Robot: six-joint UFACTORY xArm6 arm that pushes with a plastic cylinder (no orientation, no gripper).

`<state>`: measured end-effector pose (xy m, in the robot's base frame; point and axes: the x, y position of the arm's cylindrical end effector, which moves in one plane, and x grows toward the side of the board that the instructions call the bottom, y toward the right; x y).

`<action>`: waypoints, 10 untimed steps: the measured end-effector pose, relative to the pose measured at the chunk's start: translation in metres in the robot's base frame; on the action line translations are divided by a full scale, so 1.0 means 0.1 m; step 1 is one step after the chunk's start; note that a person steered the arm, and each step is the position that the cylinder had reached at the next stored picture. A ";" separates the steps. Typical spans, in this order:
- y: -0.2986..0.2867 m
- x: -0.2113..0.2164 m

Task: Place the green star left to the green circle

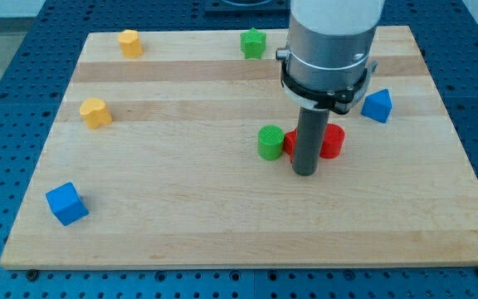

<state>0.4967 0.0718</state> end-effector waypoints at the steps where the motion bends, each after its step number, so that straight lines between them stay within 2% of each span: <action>1: 0.00 -0.01; 3: -0.01 0.07; 4: -0.30 0.24; 6: -1.11 0.04; 8: -1.28 -0.74; 10: -0.77 -1.55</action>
<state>0.3418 -0.0054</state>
